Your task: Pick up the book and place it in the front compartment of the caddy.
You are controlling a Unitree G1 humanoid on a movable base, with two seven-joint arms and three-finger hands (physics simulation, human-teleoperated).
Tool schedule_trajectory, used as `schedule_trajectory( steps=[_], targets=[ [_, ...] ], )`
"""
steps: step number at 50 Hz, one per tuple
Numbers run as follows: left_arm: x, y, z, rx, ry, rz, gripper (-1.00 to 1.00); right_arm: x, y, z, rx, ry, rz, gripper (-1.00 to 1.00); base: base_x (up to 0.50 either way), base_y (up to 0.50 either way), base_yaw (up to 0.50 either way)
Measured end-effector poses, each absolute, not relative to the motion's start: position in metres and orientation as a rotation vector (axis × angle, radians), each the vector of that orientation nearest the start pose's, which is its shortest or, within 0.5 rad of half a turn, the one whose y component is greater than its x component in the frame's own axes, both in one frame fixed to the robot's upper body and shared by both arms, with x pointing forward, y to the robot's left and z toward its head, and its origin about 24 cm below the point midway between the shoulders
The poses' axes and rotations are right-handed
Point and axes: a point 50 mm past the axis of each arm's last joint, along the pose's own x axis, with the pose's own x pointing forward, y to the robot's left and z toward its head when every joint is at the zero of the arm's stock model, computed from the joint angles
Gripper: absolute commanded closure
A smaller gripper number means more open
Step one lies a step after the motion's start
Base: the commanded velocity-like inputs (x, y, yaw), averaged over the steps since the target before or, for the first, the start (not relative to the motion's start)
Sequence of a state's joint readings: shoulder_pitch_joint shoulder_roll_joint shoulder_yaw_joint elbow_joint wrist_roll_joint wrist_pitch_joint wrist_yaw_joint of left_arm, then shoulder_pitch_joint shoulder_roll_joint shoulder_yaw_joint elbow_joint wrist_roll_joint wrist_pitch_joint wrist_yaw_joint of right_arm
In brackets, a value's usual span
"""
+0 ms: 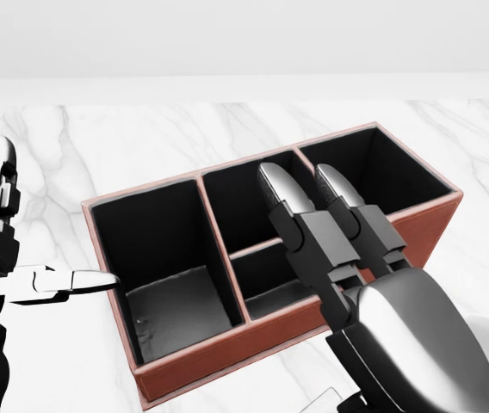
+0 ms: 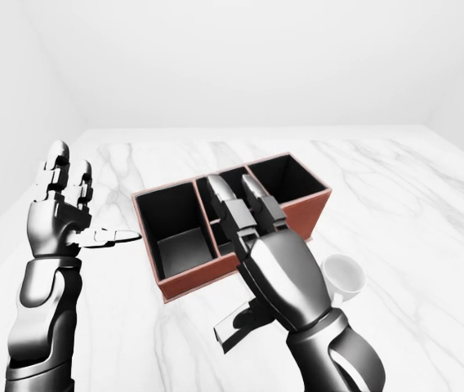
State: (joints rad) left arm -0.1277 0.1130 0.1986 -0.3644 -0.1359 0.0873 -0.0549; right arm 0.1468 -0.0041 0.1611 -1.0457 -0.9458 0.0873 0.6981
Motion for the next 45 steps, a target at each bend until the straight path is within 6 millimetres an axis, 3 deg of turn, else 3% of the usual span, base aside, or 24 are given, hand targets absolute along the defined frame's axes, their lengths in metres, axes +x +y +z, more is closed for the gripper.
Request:
schedule_trajectory(
  steps=[45],
  targets=[
    [0.255,0.197,0.155,0.005,-0.424,0.062,-1.0,0.157,-0.109,0.17,-0.954,-0.353,0.384,-1.0,0.0,0.0,0.0]
  ],
)
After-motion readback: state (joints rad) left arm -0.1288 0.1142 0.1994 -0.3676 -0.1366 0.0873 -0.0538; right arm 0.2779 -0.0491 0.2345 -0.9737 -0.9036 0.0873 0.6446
